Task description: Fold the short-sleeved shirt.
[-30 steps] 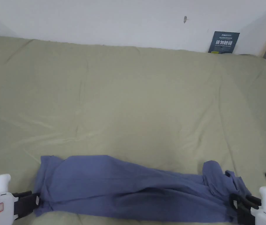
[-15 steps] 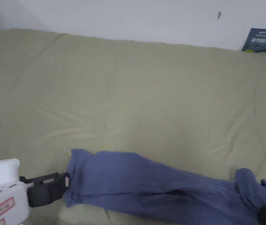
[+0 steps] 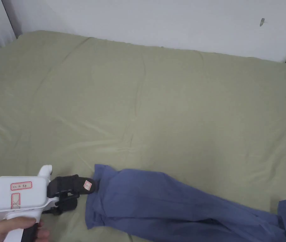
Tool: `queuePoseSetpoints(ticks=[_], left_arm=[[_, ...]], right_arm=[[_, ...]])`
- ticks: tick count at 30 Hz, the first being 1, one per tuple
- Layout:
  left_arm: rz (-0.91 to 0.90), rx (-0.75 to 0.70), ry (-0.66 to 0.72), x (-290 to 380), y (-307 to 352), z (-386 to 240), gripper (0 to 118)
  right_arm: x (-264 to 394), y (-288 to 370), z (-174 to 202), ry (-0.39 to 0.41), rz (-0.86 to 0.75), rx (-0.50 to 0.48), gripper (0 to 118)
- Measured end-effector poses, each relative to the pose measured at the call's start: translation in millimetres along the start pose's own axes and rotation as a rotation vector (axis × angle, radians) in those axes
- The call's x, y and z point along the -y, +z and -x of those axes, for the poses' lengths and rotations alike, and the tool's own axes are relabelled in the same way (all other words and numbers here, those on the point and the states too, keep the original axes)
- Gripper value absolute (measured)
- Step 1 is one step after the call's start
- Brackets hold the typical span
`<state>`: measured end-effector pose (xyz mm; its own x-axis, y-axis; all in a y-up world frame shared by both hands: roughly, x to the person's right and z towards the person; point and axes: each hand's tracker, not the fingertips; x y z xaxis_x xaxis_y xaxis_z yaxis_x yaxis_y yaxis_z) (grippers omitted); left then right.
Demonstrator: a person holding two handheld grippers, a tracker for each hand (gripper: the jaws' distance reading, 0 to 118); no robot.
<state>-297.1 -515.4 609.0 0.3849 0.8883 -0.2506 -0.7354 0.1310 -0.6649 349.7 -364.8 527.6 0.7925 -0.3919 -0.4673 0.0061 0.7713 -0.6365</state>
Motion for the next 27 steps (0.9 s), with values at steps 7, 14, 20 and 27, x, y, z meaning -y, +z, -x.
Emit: queuePoseSetpoints(ticks=[7,14,20,27], left_arm=[[0.102,0.408,0.026,-7,-57,19,118],[0.041,0.033,-0.108,3,-82,18,31],[-0.027,0.037,-0.124,5,-75,6,6],[-0.137,-0.222,-0.257,0,-19,-36,6]], right_arm=[[0,-7,3,-0.044,0.020,-0.001,3],[3,-19,19,-0.049,0.061,-0.012,3],[5,-22,24,-0.041,0.076,-0.032,3],[2,-18,23,-0.037,0.062,-0.056,3]])
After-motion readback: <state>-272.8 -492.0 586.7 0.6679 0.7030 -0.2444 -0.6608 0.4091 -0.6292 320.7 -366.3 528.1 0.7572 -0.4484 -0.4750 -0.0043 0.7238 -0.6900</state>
